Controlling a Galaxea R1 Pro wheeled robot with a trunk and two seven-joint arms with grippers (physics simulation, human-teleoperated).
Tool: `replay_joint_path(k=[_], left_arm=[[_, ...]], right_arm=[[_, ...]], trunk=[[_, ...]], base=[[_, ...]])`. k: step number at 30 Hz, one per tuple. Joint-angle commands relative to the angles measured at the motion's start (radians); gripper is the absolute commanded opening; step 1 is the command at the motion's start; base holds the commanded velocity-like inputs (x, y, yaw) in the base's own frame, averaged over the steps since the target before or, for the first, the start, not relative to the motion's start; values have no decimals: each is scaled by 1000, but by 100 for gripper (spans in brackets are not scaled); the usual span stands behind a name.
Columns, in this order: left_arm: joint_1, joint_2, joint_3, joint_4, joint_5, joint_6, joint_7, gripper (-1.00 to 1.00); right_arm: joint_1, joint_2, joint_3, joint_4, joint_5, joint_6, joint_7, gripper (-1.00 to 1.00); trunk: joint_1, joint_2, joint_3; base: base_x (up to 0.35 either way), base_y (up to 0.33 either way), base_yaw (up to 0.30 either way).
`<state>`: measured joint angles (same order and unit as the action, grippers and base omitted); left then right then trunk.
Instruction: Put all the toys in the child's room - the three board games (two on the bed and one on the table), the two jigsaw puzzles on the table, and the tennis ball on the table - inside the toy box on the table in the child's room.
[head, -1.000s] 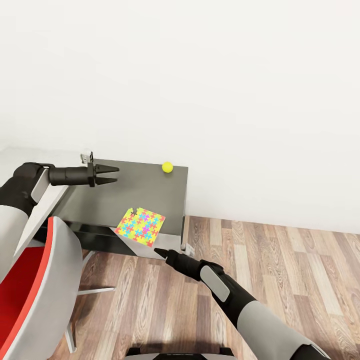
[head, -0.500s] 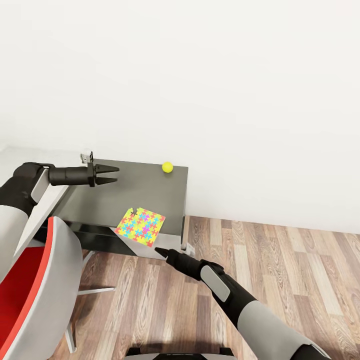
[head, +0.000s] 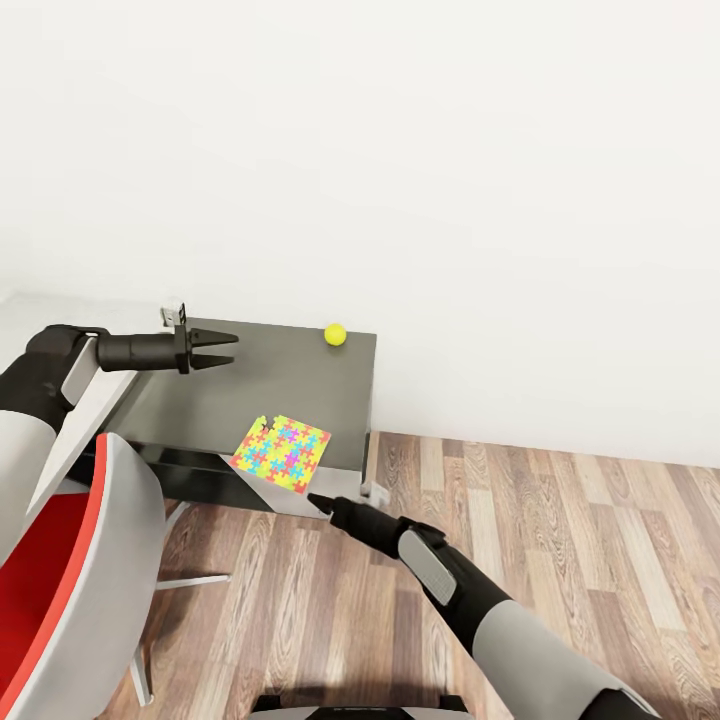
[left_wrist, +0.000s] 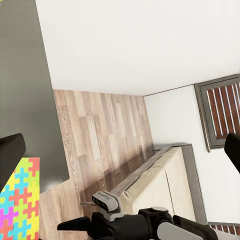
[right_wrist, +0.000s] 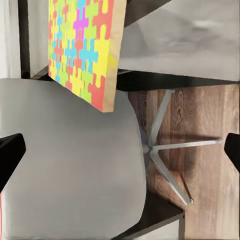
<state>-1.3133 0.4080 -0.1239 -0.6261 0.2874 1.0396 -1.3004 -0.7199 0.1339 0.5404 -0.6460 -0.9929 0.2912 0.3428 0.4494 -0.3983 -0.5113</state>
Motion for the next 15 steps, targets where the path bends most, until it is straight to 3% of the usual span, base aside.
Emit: replay_joint_path(k=[1,6,15], left_arm=[[-1,1,-4,0,3,8,-3,100],[-1,1,-5,0,3,8,-3,100],[-1,2,-4,0,3,8,-3,100]], right_arm=[[-1,1,1,0,5,4,1,100],[-1,6,-3,-1,48,3,1,100],[-1,5,-2,-22,58,2,2,100]], trunk=[[1,-2,-1],[1,-2,-1],[1,-2,-1]], base=[[0,0,0],[0,0,0],[0,0,0]])
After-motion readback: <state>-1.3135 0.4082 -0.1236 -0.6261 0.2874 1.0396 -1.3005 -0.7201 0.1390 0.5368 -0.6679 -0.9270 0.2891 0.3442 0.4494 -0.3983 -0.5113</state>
